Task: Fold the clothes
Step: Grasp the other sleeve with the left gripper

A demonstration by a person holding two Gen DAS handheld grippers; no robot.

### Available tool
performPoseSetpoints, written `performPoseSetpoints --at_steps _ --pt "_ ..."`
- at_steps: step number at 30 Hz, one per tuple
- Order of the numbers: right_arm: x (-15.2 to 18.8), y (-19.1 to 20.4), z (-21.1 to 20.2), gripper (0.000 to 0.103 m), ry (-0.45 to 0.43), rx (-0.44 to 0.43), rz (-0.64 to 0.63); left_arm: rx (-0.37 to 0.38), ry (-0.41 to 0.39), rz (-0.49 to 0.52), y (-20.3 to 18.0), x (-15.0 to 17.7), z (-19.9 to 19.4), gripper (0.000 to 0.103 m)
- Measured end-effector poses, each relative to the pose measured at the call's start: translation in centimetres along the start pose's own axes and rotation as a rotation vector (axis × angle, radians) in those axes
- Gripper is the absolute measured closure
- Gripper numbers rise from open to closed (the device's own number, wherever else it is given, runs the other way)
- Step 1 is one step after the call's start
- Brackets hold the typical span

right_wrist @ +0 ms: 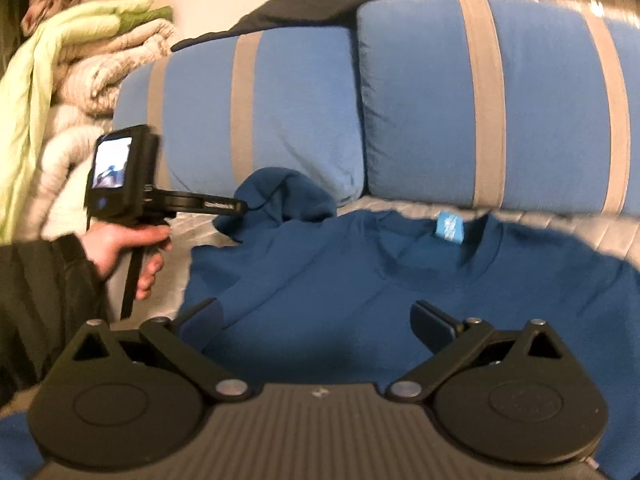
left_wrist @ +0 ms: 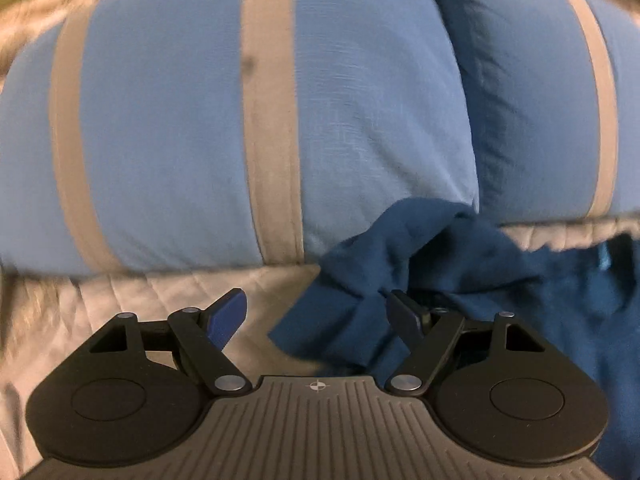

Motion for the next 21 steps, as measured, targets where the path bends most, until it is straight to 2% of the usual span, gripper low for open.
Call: performPoseSetpoints --at_steps 1,2,4,7,9,15,21 --pt "0.0 0.2 0.0 0.0 -0.008 0.017 -0.026 -0.02 -0.003 0.038 -0.4 -0.2 0.4 0.035" --pt "0.0 0.6 0.0 0.0 -0.015 0.033 -0.058 -0.021 0.016 0.055 -0.6 -0.1 0.9 0.062" --pt "0.1 1.3 0.2 0.0 -0.024 0.062 -0.125 -0.007 0.073 0.073 -1.0 0.4 1.8 0.091" --pt "0.4 2.2 0.6 0.0 -0.026 0.085 -0.201 -0.039 0.048 0.068 -0.4 0.3 0.9 0.097" --pt "0.6 2.7 0.8 0.0 -0.022 0.098 -0.241 -0.068 0.03 0.043 0.5 0.0 -0.5 0.098" --pt "1.2 3.3 1.2 0.0 -0.017 0.125 -0.311 -0.077 -0.011 0.017 3.2 -0.4 -6.1 0.098" --pt "1.6 3.2 1.7 0.0 0.014 0.124 -0.295 -0.147 0.066 -0.076 6.2 1.8 -10.4 0.098"
Point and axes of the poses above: each gripper's, at about its wrist camera, not at the fingertips, and z roughly the way its jaws point, y to its left, x to its underside, the point moved 10 cm from there along z, roughly the way its jaws point, and after that the axes turned 11 degrees about y, right-handed, at the moved point
